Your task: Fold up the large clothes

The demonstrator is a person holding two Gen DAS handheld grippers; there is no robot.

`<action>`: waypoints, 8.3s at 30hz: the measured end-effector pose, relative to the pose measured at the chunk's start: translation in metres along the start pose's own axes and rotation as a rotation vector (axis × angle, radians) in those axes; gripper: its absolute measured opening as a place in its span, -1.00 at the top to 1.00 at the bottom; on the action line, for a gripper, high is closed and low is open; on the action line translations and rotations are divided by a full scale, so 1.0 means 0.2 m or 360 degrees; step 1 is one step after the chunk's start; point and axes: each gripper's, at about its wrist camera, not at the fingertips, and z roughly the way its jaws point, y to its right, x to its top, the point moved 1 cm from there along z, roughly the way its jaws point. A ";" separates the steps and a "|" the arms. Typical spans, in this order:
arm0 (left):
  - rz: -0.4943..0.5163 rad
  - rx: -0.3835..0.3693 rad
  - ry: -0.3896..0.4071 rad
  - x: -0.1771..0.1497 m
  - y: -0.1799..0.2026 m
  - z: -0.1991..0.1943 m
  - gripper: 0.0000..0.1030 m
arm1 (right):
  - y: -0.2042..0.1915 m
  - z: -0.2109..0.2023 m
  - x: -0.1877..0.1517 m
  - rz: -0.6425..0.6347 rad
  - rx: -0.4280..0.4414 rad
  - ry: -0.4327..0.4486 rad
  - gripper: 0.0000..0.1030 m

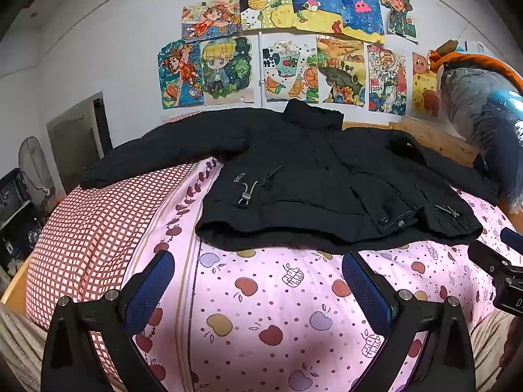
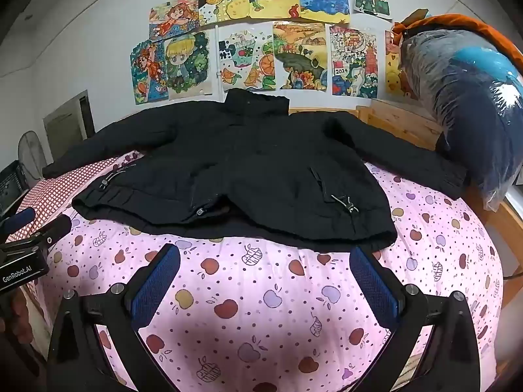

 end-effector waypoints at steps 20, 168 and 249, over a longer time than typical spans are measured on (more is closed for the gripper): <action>0.0016 -0.0043 0.0014 -0.01 0.02 -0.01 -1.00 | 0.01 0.01 -0.01 0.0023 0.0012 -0.0004 -0.98; 0.0633 -0.0857 -0.0652 1.00 1.70 2.18 -1.00 | 1.33 1.07 0.19 0.2086 -0.0644 0.0484 0.80; -0.0203 -0.0711 -0.0667 0.95 -0.34 1.88 0.30 | -0.03 2.02 1.21 -0.0182 0.0145 -0.0301 -0.74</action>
